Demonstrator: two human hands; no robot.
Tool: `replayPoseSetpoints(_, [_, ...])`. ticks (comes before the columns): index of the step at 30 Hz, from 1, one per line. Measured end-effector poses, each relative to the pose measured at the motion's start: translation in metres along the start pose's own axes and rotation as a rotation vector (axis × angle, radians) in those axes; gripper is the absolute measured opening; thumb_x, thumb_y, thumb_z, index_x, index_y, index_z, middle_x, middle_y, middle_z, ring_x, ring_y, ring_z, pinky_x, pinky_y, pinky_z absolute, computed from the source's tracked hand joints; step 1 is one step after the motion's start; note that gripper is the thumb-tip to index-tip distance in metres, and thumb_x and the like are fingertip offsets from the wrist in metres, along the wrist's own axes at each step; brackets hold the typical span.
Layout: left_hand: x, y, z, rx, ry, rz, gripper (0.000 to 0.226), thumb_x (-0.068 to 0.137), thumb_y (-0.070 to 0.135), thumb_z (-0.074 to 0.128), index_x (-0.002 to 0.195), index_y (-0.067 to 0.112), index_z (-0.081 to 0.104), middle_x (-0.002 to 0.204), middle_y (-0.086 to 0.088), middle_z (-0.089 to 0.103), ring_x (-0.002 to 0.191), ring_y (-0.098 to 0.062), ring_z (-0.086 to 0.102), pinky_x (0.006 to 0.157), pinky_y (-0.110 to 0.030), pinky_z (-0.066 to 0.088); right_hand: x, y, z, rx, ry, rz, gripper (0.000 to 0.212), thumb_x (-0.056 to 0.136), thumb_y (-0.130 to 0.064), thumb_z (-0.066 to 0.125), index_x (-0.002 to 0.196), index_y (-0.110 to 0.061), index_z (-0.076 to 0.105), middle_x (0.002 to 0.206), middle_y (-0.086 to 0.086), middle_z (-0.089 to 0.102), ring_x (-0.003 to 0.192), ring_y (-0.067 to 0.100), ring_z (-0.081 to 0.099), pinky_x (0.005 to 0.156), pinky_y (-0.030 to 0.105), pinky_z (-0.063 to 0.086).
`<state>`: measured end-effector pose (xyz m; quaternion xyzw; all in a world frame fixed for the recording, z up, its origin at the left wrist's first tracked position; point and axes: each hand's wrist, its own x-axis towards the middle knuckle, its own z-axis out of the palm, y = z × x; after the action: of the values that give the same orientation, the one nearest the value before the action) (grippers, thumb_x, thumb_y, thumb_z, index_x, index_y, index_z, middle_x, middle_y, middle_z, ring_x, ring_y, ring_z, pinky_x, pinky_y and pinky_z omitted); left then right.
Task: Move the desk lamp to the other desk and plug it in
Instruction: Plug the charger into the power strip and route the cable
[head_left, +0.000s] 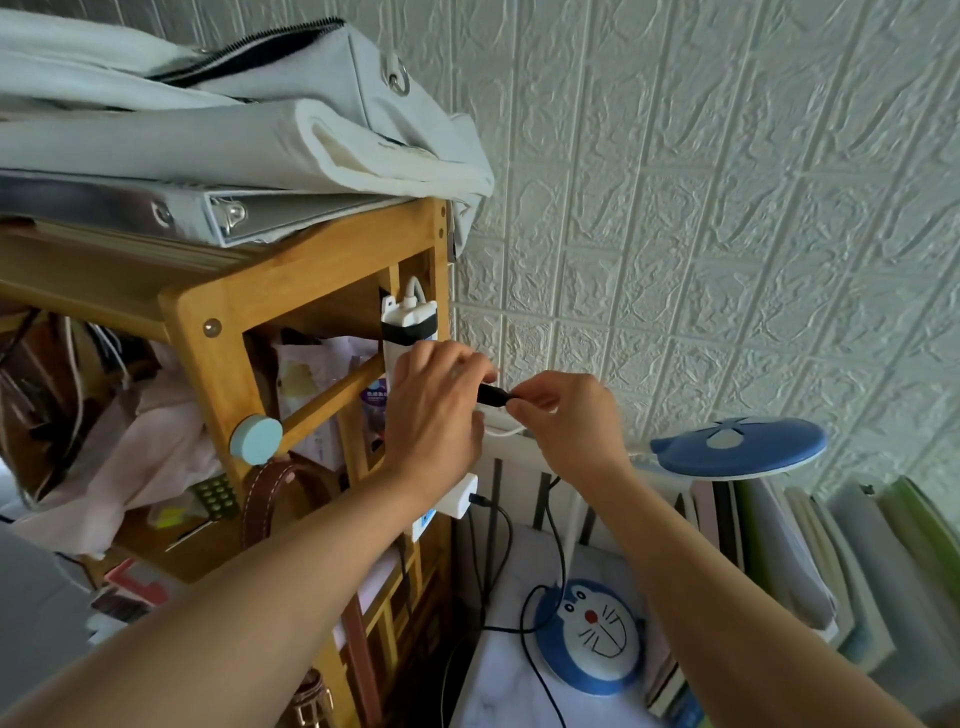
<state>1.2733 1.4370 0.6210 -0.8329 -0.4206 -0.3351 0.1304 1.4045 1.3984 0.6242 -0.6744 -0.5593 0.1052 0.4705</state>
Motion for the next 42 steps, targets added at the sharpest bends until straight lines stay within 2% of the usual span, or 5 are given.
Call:
replayPoseSetpoints(17, [0.002, -0.004, 0.003, 0.115, 0.019, 0.062, 0.041, 0.060, 0.008, 0.076, 0.097, 0.018, 0.060, 0.099, -0.002, 0.066, 0.098, -0.026, 0.054, 0.078, -0.036, 0.042, 0.004, -0.007, 0.002, -0.039, 0.007, 0.006, 0.008, 0.079, -0.010, 0.066, 0.082, -0.012, 0.073, 0.059, -0.007, 0.059, 0.060, 0.015, 0.060, 0.053, 0.018, 0.046])
replayPoseSetpoints(22, [0.000, 0.002, -0.002, 0.134, 0.022, 0.036, 0.037, 0.066, 0.007, 0.072, 0.098, 0.020, 0.057, 0.099, -0.001, 0.065, 0.099, -0.027, 0.052, 0.078, -0.036, 0.037, -0.001, -0.008, -0.002, -0.019, -0.052, 0.019, 0.015, 0.081, -0.015, 0.066, 0.095, -0.011, 0.070, 0.088, 0.005, 0.071, 0.083, 0.021, 0.066, 0.068, 0.023, 0.046])
replayPoseSetpoints(28, [-0.009, 0.007, -0.008, 0.090, -0.090, 0.016, 0.057, 0.070, 0.007, 0.070, 0.120, 0.023, 0.050, 0.129, -0.001, 0.049, 0.117, -0.026, 0.038, 0.086, -0.033, 0.031, -0.029, 0.015, -0.011, -0.054, -0.234, 0.082, 0.084, 0.072, -0.036, 0.075, 0.141, -0.016, 0.030, 0.141, 0.006, 0.044, 0.130, 0.024, 0.040, 0.099, 0.032, 0.035])
replayPoseSetpoints(33, [-0.052, 0.025, -0.004, 0.127, -0.066, 0.041, 0.080, 0.056, 0.012, 0.081, 0.128, 0.019, 0.047, 0.139, -0.012, 0.044, 0.116, -0.034, 0.043, 0.092, -0.043, 0.039, -0.063, 0.044, -0.016, -0.078, -0.297, 0.153, 0.093, 0.071, -0.038, 0.075, 0.144, -0.019, 0.021, 0.150, 0.008, 0.030, 0.139, 0.028, 0.023, 0.112, 0.043, 0.026])
replayPoseSetpoints(42, [-0.142, 0.048, 0.027, 0.096, -0.278, 0.012, 0.069, 0.062, 0.016, 0.077, 0.126, 0.019, 0.050, 0.136, -0.011, 0.047, 0.119, -0.033, 0.046, 0.098, -0.044, 0.039, -0.111, 0.096, -0.006, -0.099, -0.414, 0.261, 0.081, 0.076, -0.029, 0.071, 0.142, -0.017, 0.027, 0.146, 0.011, 0.033, 0.135, 0.031, 0.028, 0.110, 0.043, 0.031])
